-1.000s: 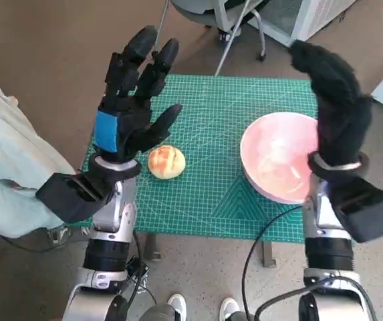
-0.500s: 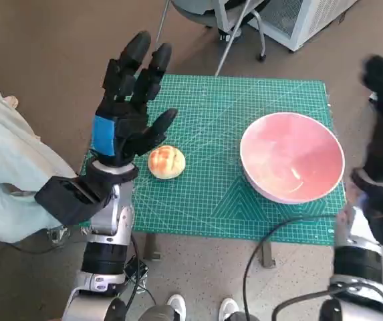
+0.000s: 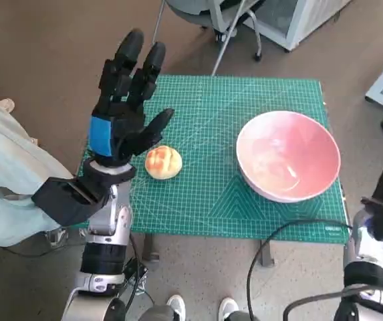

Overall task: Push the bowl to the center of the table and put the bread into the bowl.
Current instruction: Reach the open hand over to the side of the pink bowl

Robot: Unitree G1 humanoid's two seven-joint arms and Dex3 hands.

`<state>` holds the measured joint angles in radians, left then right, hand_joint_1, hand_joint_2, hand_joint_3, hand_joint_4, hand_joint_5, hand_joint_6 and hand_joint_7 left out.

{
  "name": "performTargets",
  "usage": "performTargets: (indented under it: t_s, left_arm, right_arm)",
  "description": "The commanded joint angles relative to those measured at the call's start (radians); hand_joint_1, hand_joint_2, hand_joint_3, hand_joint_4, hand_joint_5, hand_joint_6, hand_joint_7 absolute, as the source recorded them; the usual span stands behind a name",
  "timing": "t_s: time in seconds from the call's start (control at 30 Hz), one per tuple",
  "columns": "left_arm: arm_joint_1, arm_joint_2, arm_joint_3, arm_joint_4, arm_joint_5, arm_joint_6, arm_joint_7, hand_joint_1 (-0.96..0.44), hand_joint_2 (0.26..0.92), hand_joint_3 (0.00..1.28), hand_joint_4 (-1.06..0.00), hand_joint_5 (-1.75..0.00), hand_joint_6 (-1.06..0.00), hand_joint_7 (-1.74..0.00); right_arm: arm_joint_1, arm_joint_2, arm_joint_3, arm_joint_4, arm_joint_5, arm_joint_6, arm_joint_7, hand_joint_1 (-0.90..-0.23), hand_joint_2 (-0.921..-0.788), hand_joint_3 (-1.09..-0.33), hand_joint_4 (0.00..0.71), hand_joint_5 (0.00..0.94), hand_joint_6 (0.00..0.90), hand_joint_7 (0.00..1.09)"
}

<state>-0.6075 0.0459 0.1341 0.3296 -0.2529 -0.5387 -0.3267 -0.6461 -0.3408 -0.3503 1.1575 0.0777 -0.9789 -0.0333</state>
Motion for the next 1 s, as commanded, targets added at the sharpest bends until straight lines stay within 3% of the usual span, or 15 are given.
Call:
performTargets:
  t_s: [0.03, 0.17, 0.37, 0.67, 1.0]
  left_arm:
    - [0.015, 0.018, 0.004, -0.008, 0.006, -0.009, 0.002, -0.39, 0.921, 0.23, -0.27, 0.0, -0.21, -0.27]
    - [0.021, 0.027, 0.005, -0.016, 0.012, -0.006, 0.006, -0.39, 0.921, 0.23, -0.27, 0.0, -0.21, -0.26]
    - [0.03, 0.038, 0.004, -0.028, 0.016, -0.003, 0.012, -0.4, 0.921, 0.23, -0.27, 0.0, -0.22, -0.25]
    - [0.059, 0.059, 0.009, -0.059, 0.025, 0.001, 0.022, -0.41, 0.921, 0.23, -0.27, 0.0, -0.23, -0.23]
    - [0.092, 0.083, 0.015, -0.094, 0.027, 0.004, 0.036, -0.42, 0.921, 0.22, -0.27, 0.0, -0.26, -0.16]
  right_arm:
    - [0.008, 0.048, -0.02, 0.071, 0.046, 0.077, 0.03, -0.486, -0.921, -0.843, 0.271, 0.001, 0.058, 0.6]
    - [-0.014, 0.094, -0.045, 0.098, 0.094, 0.141, 0.054, -0.463, -0.921, -0.85, 0.272, 0.006, 0.099, 0.53]
    - [-0.045, 0.145, -0.074, 0.115, 0.14, 0.203, 0.082, -0.445, -0.921, -0.843, 0.286, 0.012, 0.143, 0.52]
    - [-0.096, 0.197, -0.092, 0.144, 0.153, 0.281, 0.086, -0.457, -0.921, -0.86, 0.288, 0.006, 0.147, 0.56]
    - [-0.165, 0.234, -0.135, 0.162, 0.192, 0.365, 0.098, -0.461, -0.921, -0.863, 0.28, 0.001, 0.13, 0.57]
